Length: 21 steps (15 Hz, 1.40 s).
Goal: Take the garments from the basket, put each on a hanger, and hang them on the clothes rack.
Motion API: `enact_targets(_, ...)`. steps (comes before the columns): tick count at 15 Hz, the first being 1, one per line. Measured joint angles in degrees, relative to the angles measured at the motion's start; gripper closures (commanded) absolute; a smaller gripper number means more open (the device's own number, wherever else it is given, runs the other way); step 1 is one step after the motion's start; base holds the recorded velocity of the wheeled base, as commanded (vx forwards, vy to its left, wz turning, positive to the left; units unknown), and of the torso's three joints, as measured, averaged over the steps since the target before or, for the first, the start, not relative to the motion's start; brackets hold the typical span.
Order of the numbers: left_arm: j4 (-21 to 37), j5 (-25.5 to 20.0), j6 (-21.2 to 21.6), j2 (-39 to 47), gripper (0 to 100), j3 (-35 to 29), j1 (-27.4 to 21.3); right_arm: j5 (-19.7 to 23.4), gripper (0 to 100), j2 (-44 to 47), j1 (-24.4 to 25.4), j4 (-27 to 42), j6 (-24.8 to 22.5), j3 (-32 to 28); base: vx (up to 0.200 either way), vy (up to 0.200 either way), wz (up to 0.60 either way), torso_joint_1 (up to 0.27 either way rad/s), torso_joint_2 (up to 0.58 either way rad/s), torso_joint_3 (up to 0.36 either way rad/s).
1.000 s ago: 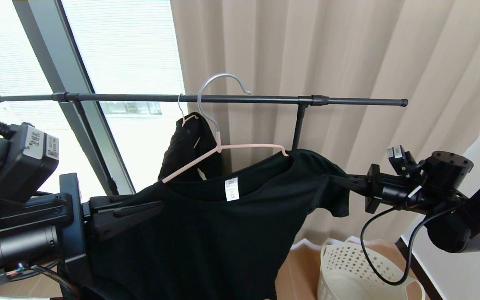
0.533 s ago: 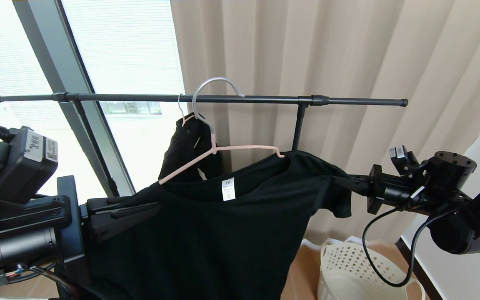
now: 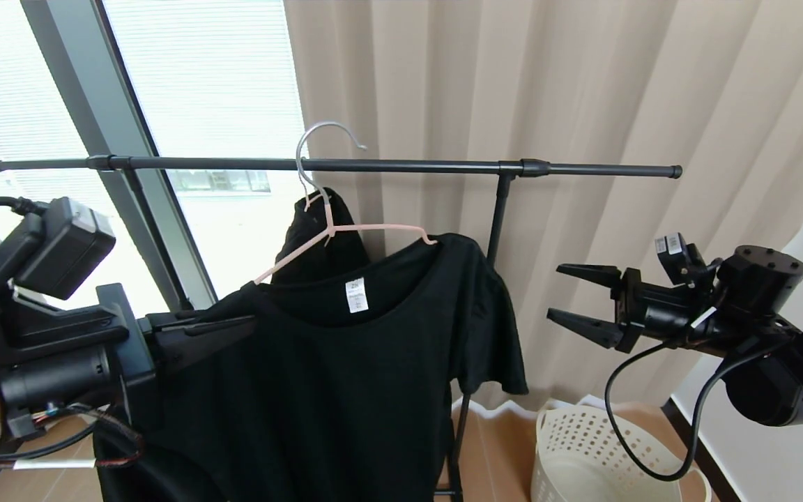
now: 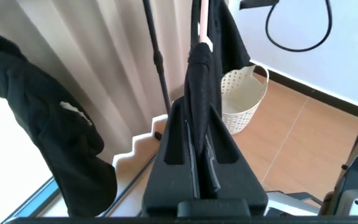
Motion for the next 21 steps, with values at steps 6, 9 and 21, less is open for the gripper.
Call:
enact_targets(6,0.1,9.2,-7.8,11.8,100,-9.8,2.0,-14.2,0,-6.6,5.9,2.0,11.2,-0.8,0.0,0.0,0.0,0.0,0.0,0.0)
enact_targets(9,0.4,17.4,-10.4,18.6,100,-16.3,-1.0,-18.0,0,-11.8,7.0,9.3,11.6,-1.5,0.0,0.0,0.0,0.0,0.0,0.0)
enact_targets(21,0.7,29.9,-18.2,39.1,100,-35.3,-8.3,-29.2,0,-14.6,10.1,18.0,10.1,-7.4,0.0,0.0,0.0,0.0,0.0,0.0)
